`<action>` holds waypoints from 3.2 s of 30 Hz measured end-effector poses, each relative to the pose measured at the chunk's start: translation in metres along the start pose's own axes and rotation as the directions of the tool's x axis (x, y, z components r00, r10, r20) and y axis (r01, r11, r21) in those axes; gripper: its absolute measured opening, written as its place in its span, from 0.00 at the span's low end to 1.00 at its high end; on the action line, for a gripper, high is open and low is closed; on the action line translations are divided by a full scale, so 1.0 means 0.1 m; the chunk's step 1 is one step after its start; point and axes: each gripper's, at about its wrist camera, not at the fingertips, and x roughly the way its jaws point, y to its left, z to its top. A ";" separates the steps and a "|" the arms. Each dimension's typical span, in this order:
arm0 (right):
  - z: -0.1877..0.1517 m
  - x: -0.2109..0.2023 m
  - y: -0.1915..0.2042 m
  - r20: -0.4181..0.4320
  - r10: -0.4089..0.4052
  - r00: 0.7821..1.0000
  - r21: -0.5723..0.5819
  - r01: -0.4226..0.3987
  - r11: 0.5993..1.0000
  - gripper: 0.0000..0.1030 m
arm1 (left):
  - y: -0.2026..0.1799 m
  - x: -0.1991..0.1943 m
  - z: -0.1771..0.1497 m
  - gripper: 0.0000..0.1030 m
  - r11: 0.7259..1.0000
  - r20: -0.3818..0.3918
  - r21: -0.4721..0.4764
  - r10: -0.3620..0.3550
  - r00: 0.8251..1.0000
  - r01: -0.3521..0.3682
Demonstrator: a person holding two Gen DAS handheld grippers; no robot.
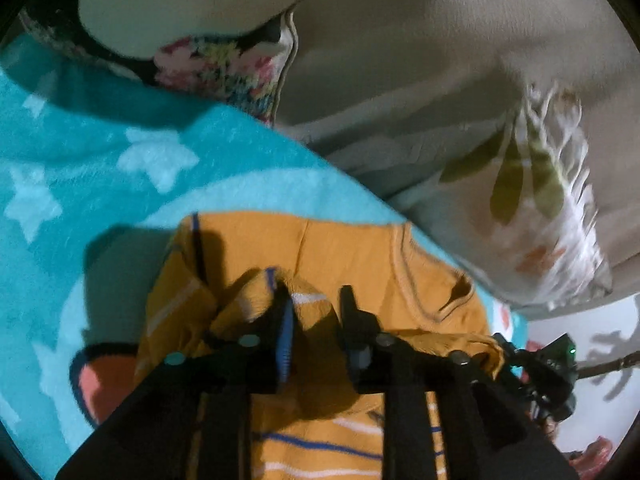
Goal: Fold small clothes
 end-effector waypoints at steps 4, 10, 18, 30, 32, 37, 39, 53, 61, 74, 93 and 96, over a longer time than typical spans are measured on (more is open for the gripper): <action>0.10 0.05 0.01 0.023 0.028 0.999 0.033 -0.029 0.999 0.33 | 0.02 -0.10 0.15 0.53 0.999 0.077 -0.040 -0.001 0.997 0.004; 0.20 0.11 0.10 0.032 0.049 0.998 0.050 -0.051 0.997 0.49 | 0.04 -0.24 0.24 0.54 0.997 0.097 -0.035 0.075 0.992 -0.072; 0.20 -0.22 0.23 0.097 0.029 0.995 -0.007 -0.029 1.000 0.61 | -0.03 -0.36 -0.22 0.57 0.960 0.081 0.141 0.233 0.969 -0.242; -0.86 -0.43 0.09 0.067 -0.424 0.903 -0.407 0.413 0.815 0.37 | 0.13 -0.36 -0.88 0.57 0.768 0.184 0.359 0.499 0.847 -0.531; -0.91 -0.43 0.00 0.073 -0.447 0.891 -0.405 0.436 0.803 0.27 | 0.21 -0.44 -0.88 0.56 0.771 0.190 0.332 0.509 0.839 -0.543; -0.86 -0.63 -0.09 0.151 -0.498 0.854 -0.343 0.518 0.784 0.27 | 0.27 -0.64 -0.91 0.56 0.802 0.177 0.255 0.511 0.841 -0.541; -0.87 -0.75 -0.07 0.169 -0.474 0.864 -0.329 0.503 0.799 0.29 | 0.22 -0.71 -0.97 0.56 0.803 0.183 0.238 0.515 0.838 -0.546; -1.43 -1.42 0.08 0.251 -0.386 0.888 -0.389 0.457 0.800 0.30 | -0.77 -1.63 -1.96 0.67 0.841 0.275 0.309 0.367 0.888 -0.443; -1.80 -1.56 0.01 0.220 -0.370 0.902 -0.423 0.430 0.798 0.30 | -1.21 -1.94 -2.48 0.72 0.805 0.333 0.402 0.315 0.889 -0.436; -2.13 -1.83 -0.14 0.228 -0.368 0.901 -0.440 0.433 0.787 0.33 | -1.48 -2.01 -3.02 0.77 0.754 0.375 0.461 0.313 0.873 -0.468; -2.23 -1.68 -0.16 0.196 -0.387 0.901 -0.459 0.433 0.776 0.34 | -1.29 -1.91 -3.05 0.77 0.757 0.316 0.450 0.362 0.877 -0.474; -2.20 -1.58 -0.08 0.194 -0.389 0.901 -0.459 0.434 0.775 0.34 | -1.20 -1.89 -2.93 0.77 0.759 0.298 0.452 0.366 0.881 -0.468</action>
